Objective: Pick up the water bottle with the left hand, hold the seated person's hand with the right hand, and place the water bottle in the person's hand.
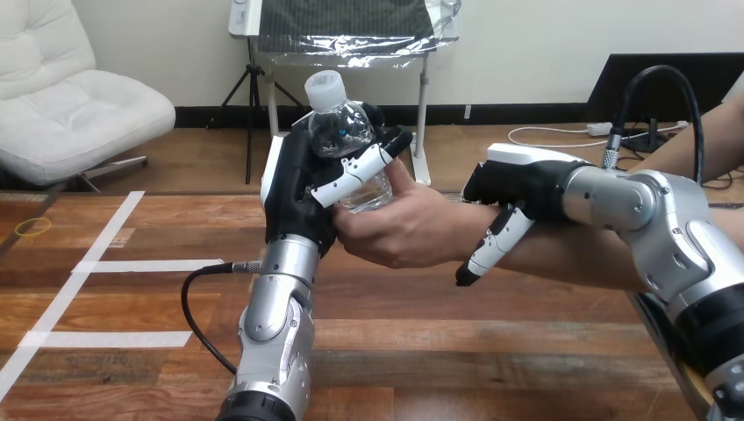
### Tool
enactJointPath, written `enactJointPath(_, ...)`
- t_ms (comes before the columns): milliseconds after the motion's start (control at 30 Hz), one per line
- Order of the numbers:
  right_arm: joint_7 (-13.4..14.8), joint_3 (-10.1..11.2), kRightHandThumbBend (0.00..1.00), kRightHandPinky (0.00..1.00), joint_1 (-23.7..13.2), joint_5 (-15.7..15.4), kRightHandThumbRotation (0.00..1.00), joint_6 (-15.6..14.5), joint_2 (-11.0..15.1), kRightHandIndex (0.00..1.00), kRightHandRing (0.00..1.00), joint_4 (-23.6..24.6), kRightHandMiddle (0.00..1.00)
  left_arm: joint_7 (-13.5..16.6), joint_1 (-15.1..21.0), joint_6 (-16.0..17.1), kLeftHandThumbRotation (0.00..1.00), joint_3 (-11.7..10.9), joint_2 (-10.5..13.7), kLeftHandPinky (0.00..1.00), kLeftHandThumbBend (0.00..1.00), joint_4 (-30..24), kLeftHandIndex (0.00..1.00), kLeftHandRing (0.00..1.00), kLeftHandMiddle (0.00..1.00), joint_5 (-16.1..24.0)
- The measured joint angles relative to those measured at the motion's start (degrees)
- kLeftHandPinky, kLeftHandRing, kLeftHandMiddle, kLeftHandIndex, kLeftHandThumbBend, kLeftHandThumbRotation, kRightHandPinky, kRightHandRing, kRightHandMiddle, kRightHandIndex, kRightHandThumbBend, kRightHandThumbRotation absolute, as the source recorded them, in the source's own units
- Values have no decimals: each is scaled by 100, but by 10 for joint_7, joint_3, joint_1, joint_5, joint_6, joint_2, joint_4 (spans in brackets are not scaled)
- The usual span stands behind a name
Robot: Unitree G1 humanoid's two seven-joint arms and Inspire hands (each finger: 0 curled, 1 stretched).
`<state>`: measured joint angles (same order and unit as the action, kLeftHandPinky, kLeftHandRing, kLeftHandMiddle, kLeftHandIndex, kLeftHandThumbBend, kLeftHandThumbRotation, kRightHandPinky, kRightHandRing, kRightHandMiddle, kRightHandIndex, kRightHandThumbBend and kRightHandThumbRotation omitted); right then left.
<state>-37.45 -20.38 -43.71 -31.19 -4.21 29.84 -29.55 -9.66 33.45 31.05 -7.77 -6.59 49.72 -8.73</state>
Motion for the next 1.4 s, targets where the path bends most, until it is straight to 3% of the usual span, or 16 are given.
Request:
enactJointPath(200, 0, 2, 85, 27, 7, 12, 16, 6, 7, 41, 36, 3, 43, -5, -1, -8, 22, 0, 0, 38, 67, -2, 53, 45, 51, -2)
enactJointPath(267, -2, 2, 85, 28, 14, 20, 19, 8, 15, 44, 36, 13, 44, -7, -1, -13, 32, 0, 0, 41, 70, -4, 58, 52, 56, -2)
enactJointPath(533, -13, 8, 93, 34, 32, 32, 37, 2, 28, 57, 42, 41, 51, 14, -8, -21, 67, 24, 20, 87, 80, -20, 75, 82, 77, 59)
enactJointPath(633, -19, 10, 96, 39, 42, 39, 44, 1, 35, 64, 49, 53, 57, 18, -12, -26, 74, 33, 30, 93, 81, -29, 79, 89, 82, 79)
enactJointPath(833, -31, 14, 99, 55, 55, 51, 56, 1, 49, 77, 67, 73, 73, 20, -23, -32, 84, 47, 43, 99, 79, -45, 85, 96, 89, 96)
enactJointPath(1100, -45, 25, 100, 71, 78, 65, 62, -9, 64, 89, 83, 107, 88, 20, -45, -37, 90, 51, 48, 100, 73, -69, 87, 100, 93, 96)
enactJointPath(1400, -60, 39, 100, 73, 105, 82, 64, -18, 74, 95, 89, 148, 94, 10, -73, -43, 93, 52, 49, 100, 69, -104, 87, 100, 93, 90)
